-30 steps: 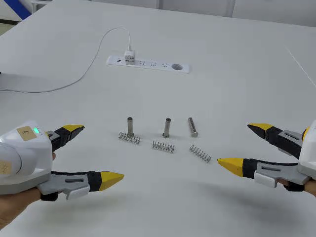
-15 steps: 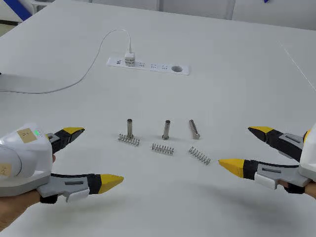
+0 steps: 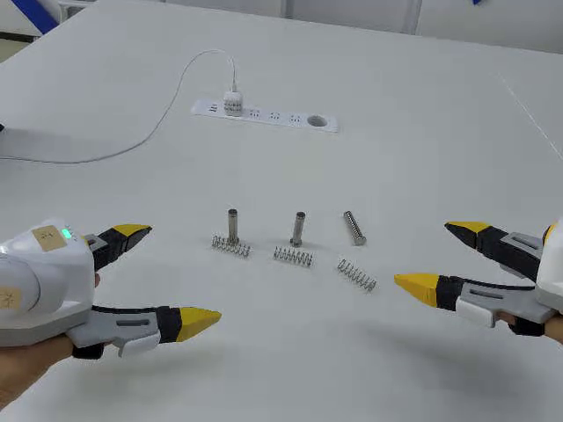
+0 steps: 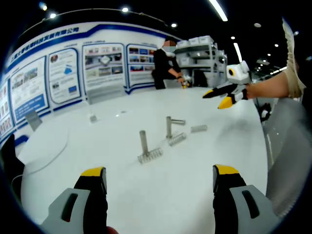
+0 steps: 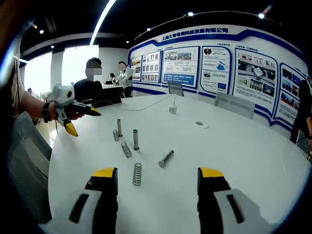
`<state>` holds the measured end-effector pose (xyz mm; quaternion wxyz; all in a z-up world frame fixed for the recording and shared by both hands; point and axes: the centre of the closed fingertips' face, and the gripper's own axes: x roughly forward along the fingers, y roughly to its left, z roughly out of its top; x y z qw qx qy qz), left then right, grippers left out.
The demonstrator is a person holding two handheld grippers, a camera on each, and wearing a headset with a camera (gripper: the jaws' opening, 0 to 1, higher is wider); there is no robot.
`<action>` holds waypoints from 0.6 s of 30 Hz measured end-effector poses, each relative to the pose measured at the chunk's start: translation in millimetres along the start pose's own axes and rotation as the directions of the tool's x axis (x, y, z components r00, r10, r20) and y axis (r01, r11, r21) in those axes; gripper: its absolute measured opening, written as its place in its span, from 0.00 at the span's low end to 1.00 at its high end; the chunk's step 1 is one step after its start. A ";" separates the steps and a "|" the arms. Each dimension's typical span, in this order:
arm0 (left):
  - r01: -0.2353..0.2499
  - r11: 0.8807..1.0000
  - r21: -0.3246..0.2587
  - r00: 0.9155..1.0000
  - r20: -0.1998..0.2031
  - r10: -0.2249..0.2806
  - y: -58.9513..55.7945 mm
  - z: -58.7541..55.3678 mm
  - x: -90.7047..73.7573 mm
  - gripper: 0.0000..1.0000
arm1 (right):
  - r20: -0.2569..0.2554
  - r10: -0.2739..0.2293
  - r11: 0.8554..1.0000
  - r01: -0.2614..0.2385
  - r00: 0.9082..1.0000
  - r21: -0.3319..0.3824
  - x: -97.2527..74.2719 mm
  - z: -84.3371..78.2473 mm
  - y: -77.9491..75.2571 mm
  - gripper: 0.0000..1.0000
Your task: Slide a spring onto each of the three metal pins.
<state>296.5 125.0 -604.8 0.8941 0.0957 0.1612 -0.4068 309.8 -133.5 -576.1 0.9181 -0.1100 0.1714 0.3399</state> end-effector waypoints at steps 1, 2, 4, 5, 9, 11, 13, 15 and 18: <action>0.000 1.000 0.001 1.000 0.000 0.000 0.0 -0.1 0.1 0.91 | 0.000 -0.002 1.000 0.002 1.000 0.001 0.2 0.8 -1.5 0.67; 0.000 1.000 -0.001 1.000 0.001 0.000 -0.1 0.0 0.1 0.91 | 0.000 -0.007 1.000 0.007 1.000 0.002 0.3 1.5 -2.9 0.67; 0.000 1.000 0.000 1.000 0.003 0.000 -0.2 0.3 0.3 0.91 | -0.006 -0.010 1.000 0.010 1.000 0.004 1.5 2.8 -5.8 0.66; 0.000 1.000 -0.001 1.000 0.003 0.000 -0.4 0.6 0.4 0.91 | -0.006 -0.011 1.000 0.011 1.000 0.004 2.1 3.3 -6.4 0.65; -0.002 1.000 -0.002 1.000 0.007 0.002 -0.6 1.7 0.7 0.91 | -0.019 -0.008 1.000 0.008 1.000 -0.005 5.9 5.6 -6.5 0.63; -0.002 1.000 -0.003 1.000 0.008 0.002 -0.9 2.0 0.8 0.91 | -0.027 -0.009 1.000 0.009 1.000 -0.010 9.0 6.0 -7.3 0.63; -0.002 1.000 -0.003 1.000 0.009 0.002 -1.2 1.9 1.0 0.91 | -0.034 -0.006 1.000 0.005 0.999 -0.008 12.2 7.1 -7.5 0.62; -0.002 1.000 -0.004 1.000 0.009 0.002 -1.5 1.9 0.9 0.91 | -0.039 -0.004 1.000 0.004 0.999 -0.010 14.9 8.6 -7.5 0.61; -0.003 1.000 -0.005 1.000 0.009 0.003 -1.7 1.7 0.6 0.91 | -0.048 -0.004 1.000 0.003 0.999 -0.019 21.3 11.3 -9.1 0.61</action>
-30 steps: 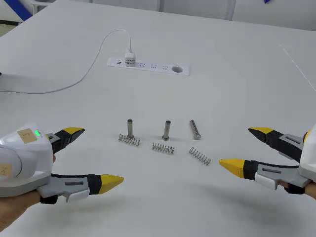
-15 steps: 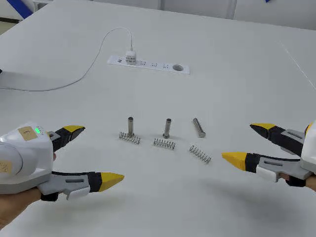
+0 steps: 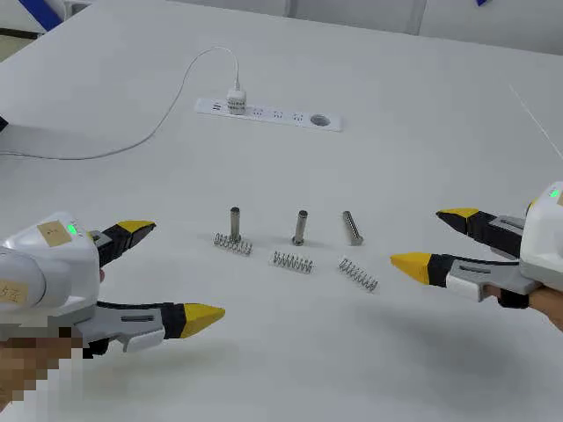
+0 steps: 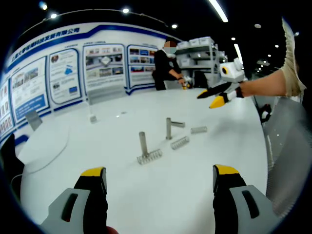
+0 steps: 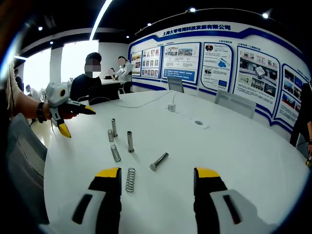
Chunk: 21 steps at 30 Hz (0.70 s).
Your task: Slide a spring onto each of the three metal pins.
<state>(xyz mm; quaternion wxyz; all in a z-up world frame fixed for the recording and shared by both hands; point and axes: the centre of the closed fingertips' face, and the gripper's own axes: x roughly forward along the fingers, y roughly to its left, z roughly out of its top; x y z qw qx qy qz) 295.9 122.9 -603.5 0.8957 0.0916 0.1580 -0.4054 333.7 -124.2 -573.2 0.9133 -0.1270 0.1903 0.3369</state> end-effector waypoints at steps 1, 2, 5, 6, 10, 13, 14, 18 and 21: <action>0.000 1.000 0.000 1.000 0.000 0.000 0.0 -0.1 0.0 0.91 | -0.004 0.000 1.000 0.000 1.000 0.001 1.8 0.5 -0.8 0.60; 0.000 1.000 0.000 1.000 0.000 0.000 -0.1 -0.2 0.0 0.91 | -0.008 0.003 1.000 -0.003 1.000 0.004 3.2 1.1 -1.0 0.60; -0.001 1.000 -0.001 1.000 -0.001 0.001 -0.3 -0.8 0.3 0.91 | -0.025 -0.001 1.000 0.001 1.000 -0.003 10.1 3.6 -2.5 0.58; 0.000 1.000 -0.003 1.000 0.000 0.000 -0.6 -0.7 0.5 0.91 | -0.029 -0.001 1.000 0.001 1.000 -0.005 11.9 4.1 -2.6 0.58; 0.002 1.000 -0.002 1.000 0.000 -0.002 -1.5 -0.3 1.2 0.91 | -0.048 -0.005 1.000 0.004 0.999 -0.030 22.6 7.3 -4.0 0.57; 0.001 1.000 -0.002 1.000 0.001 -0.001 -1.4 0.2 1.4 0.91 | -0.052 -0.010 1.000 0.009 0.999 -0.024 30.2 11.4 -6.3 0.56; 0.001 1.000 -0.002 1.000 0.002 -0.001 -1.3 0.5 1.3 0.91 | -0.053 -0.012 1.000 0.011 0.998 -0.019 32.3 12.6 -7.1 0.56; -0.001 1.000 -0.001 1.000 0.002 0.001 -0.6 0.7 0.7 0.91 | -0.069 -0.023 1.000 0.022 0.997 -0.011 43.6 14.4 -9.7 0.54; -0.002 1.000 -0.003 1.000 0.003 0.002 -0.2 0.5 0.4 0.91 | -0.085 -0.025 1.000 0.024 0.996 -0.004 51.1 14.4 -10.0 0.53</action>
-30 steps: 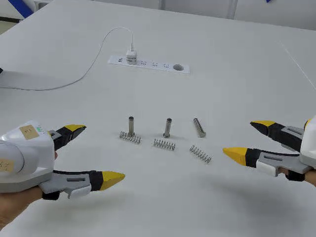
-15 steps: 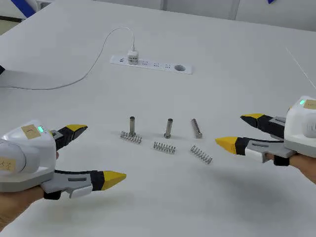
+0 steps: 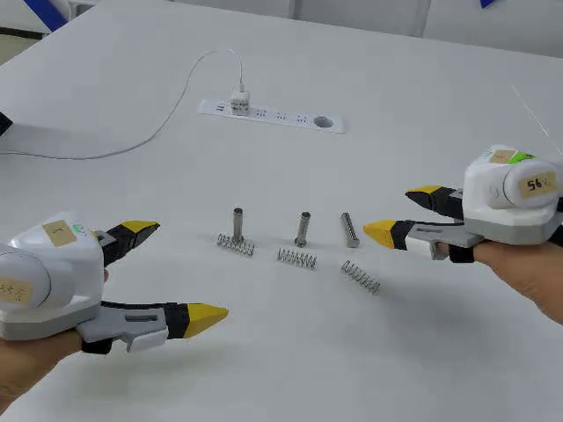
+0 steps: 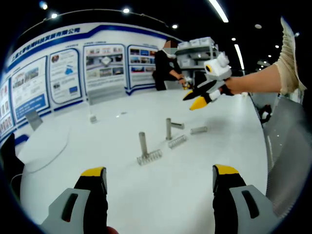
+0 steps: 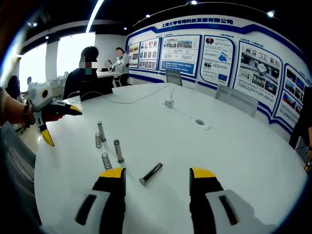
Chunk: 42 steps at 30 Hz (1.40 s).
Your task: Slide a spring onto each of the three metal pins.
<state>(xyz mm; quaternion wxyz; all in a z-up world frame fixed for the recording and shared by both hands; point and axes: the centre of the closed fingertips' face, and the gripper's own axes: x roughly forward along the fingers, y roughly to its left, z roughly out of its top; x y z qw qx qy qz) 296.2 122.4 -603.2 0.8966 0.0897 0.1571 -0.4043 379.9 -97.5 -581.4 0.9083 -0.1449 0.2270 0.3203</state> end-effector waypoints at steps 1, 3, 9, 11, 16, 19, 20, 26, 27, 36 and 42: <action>0.000 1.000 0.000 1.000 0.000 0.000 0.1 -0.1 -0.1 0.91 | -0.003 -0.001 1.000 0.001 1.000 0.000 1.9 0.5 -0.1 0.53; 0.000 1.000 -0.002 1.000 0.002 0.000 -0.1 -0.1 -0.1 0.91 | -0.008 -0.001 1.000 0.001 1.000 0.003 6.2 1.3 -0.1 0.52; 0.000 1.000 -0.003 1.000 0.003 0.000 -0.4 0.1 0.9 0.91 | -0.040 -0.007 1.000 0.007 0.999 0.008 20.1 2.9 -1.0 0.51; 0.001 1.000 -0.003 1.000 0.003 -0.001 -0.7 0.4 1.1 0.90 | -0.053 -0.011 1.000 0.012 0.999 0.007 24.3 3.4 -2.3 0.50; 0.001 1.000 -0.002 1.000 0.003 -0.001 -0.5 0.4 1.0 0.90 | -0.081 -0.017 1.000 0.018 0.997 0.018 35.6 5.4 -5.0 0.47; -0.001 1.000 -0.002 1.000 0.001 0.001 0.1 -0.3 0.5 0.90 | -0.096 -0.025 0.999 0.027 0.995 0.023 41.9 5.3 -5.9 0.45; -0.001 1.000 -0.003 1.000 0.002 0.001 0.2 -0.3 0.3 0.90 | -0.100 -0.025 0.999 0.027 0.995 0.025 43.5 4.8 -5.6 0.44; -0.004 1.000 -0.004 1.000 0.002 0.004 1.0 -0.5 -0.4 0.90 | -0.132 -0.039 0.999 0.043 0.991 0.029 50.5 -1.2 -7.2 0.42; -0.005 1.000 -0.006 1.000 0.002 0.005 1.1 -0.5 -0.4 0.90 | -0.137 -0.043 0.998 0.048 0.990 0.032 51.8 -2.4 -7.7 0.41; -0.003 1.000 -0.009 1.000 0.003 0.003 0.5 -1.0 0.4 0.90 | -0.192 -0.052 0.997 0.063 0.980 0.048 61.8 -10.3 -5.9 0.33; -0.004 1.000 -0.015 1.000 0.001 0.004 0.4 -3.7 0.7 0.89 | -0.239 -0.068 0.994 0.085 0.969 0.063 66.7 -18.8 -5.7 0.28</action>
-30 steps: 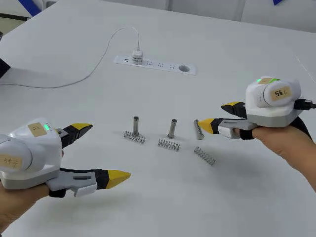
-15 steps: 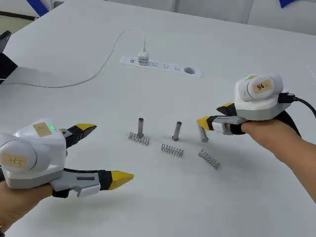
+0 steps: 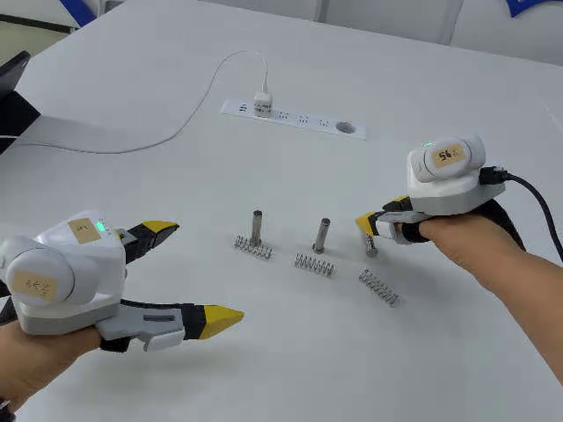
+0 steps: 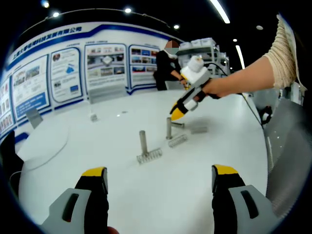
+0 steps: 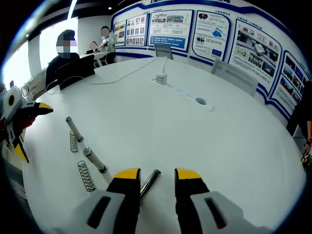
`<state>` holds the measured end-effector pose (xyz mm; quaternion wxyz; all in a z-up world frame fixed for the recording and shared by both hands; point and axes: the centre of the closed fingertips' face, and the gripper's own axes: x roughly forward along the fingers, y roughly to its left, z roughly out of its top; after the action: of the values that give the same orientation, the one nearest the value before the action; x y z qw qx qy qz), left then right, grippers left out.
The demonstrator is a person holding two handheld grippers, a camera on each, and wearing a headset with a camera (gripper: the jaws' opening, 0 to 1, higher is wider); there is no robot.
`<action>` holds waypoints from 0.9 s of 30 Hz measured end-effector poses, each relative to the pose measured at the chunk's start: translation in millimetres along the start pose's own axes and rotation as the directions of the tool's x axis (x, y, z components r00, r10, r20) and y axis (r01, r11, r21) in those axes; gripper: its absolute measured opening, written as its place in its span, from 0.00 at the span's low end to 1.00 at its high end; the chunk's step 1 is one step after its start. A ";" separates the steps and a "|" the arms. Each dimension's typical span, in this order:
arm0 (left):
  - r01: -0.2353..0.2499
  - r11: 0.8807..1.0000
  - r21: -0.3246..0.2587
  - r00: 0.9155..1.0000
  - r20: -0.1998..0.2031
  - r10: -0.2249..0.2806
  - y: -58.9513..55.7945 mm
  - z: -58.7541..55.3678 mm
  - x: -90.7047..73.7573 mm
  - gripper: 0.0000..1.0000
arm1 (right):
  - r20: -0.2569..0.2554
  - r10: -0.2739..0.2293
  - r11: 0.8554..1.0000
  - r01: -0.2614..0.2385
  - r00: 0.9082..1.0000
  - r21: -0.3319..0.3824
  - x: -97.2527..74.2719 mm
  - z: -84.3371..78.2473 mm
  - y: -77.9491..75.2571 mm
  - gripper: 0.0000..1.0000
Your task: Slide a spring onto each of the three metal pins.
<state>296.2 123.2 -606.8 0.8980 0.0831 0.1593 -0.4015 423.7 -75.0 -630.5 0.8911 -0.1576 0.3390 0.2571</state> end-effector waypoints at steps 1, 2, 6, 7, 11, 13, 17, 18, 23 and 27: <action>0.000 1.000 -0.001 1.000 0.000 0.000 -0.1 -0.5 0.0 0.89 | -0.008 -0.002 1.000 0.002 1.000 0.001 0.9 -1.1 0.1 0.28; 0.000 1.000 -0.003 1.000 0.000 0.000 -0.1 -1.2 0.3 0.89 | -0.017 -0.008 1.000 0.008 1.000 0.001 2.0 -2.3 -0.3 0.27; 0.000 1.000 -0.006 1.000 -0.001 0.000 0.3 -2.5 0.9 0.89 | -0.033 -0.009 1.000 0.010 0.999 0.017 4.9 -3.1 0.7 0.25; 0.000 1.000 -0.006 1.000 0.000 0.000 0.5 -2.4 1.0 0.89 | -0.038 -0.011 1.000 0.011 0.999 0.018 5.7 -3.2 1.1 0.24; -0.002 1.000 -0.008 1.000 -0.001 0.002 1.3 -3.0 1.1 0.89 | -0.056 -0.005 0.999 0.007 0.998 0.037 8.5 -4.5 4.0 0.22; -0.001 1.000 -0.011 1.000 0.000 0.001 1.3 -3.3 1.0 0.88 | -0.062 -0.008 0.999 0.010 0.998 0.039 9.6 -5.4 4.8 0.21; -0.003 1.000 -0.014 1.000 -0.002 0.003 1.6 -5.0 0.5 0.88 | -0.084 -0.012 0.999 0.015 0.996 0.042 11.9 -9.6 5.1 0.18; -0.003 1.000 -0.015 1.000 -0.002 0.003 1.6 -5.1 0.4 0.88 | -0.087 -0.009 0.999 0.013 0.996 0.048 12.2 -10.3 5.4 0.18; -0.006 1.000 -0.021 1.000 -0.001 0.006 2.4 -6.0 0.0 0.88 | -0.101 -0.008 0.997 0.015 0.995 0.070 14.2 -12.9 3.8 0.18; -0.004 1.000 -0.023 1.000 -0.002 0.004 2.3 -6.7 0.7 0.88 | -0.113 -0.009 0.996 0.019 0.994 0.088 15.2 -14.6 3.1 0.16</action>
<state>296.9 126.1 -613.3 0.8996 0.0735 0.1644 -0.3978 424.0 -73.8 -651.7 0.8785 -0.1342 0.3988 0.2263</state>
